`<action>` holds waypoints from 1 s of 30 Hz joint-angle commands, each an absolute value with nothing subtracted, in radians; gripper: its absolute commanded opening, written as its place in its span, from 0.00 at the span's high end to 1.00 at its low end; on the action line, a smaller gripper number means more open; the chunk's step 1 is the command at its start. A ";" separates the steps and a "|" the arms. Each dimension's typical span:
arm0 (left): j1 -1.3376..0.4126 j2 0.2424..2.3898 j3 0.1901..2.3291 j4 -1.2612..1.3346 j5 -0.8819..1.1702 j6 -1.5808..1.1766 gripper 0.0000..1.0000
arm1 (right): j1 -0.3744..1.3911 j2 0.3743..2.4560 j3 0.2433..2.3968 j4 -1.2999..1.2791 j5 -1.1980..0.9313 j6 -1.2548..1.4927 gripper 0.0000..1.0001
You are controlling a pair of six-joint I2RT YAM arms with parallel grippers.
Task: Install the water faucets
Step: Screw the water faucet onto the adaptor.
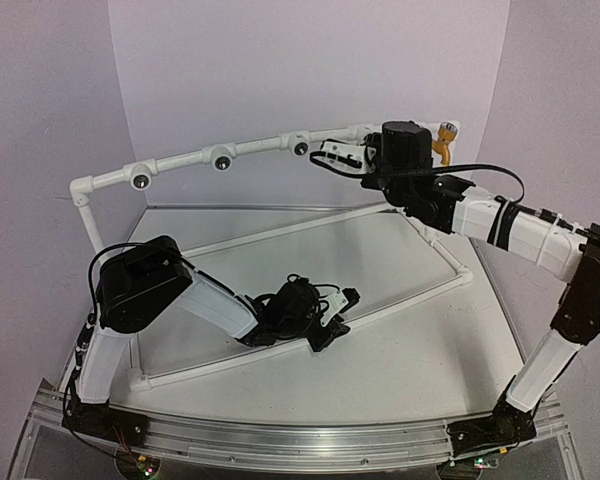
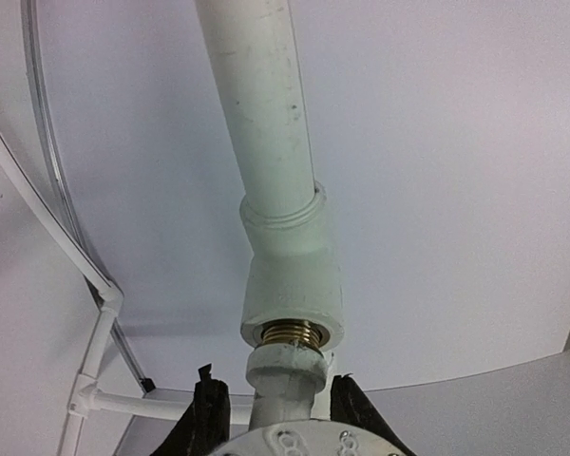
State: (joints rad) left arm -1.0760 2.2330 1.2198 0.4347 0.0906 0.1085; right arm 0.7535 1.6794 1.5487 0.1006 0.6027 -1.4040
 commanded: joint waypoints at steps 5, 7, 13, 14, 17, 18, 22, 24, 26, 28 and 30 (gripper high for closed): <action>-1.089 2.373 1.137 0.006 0.123 0.084 1.00 | 0.693 1.675 1.620 0.060 0.456 -1.148 1.00; -1.089 2.373 1.137 0.006 0.123 0.084 1.00 | 0.681 1.673 1.612 0.060 0.456 -1.122 1.00; -1.089 2.375 1.140 0.006 0.127 0.084 1.00 | 0.652 1.650 1.559 0.093 0.435 -1.032 1.00; -1.089 2.375 1.141 0.006 0.129 0.084 1.00 | 0.647 1.644 1.549 0.101 0.427 -1.022 1.00; -1.089 2.370 1.140 0.006 0.127 0.080 1.00 | 0.638 1.631 1.529 0.116 0.406 -1.000 1.00; -1.089 2.366 1.139 0.006 0.124 0.078 1.00 | 0.636 1.629 1.527 0.119 0.399 -0.998 1.00; -1.089 2.362 1.142 0.006 0.121 0.075 1.00 | 0.633 1.632 1.528 0.132 0.375 -1.004 1.00; -1.088 2.363 1.145 -0.005 0.124 0.077 1.00 | 0.632 1.642 1.541 0.135 0.373 -1.010 1.00; -1.085 2.364 1.145 -0.023 0.129 0.078 1.00 | 0.632 1.653 1.549 0.138 0.371 -1.009 1.00; -1.082 2.366 1.145 -0.026 0.135 0.078 1.00 | 0.632 1.662 1.545 0.153 0.371 -1.008 1.00; -1.077 2.371 1.147 -0.028 0.140 0.078 1.00 | 0.633 1.670 1.538 0.174 0.381 -1.000 1.00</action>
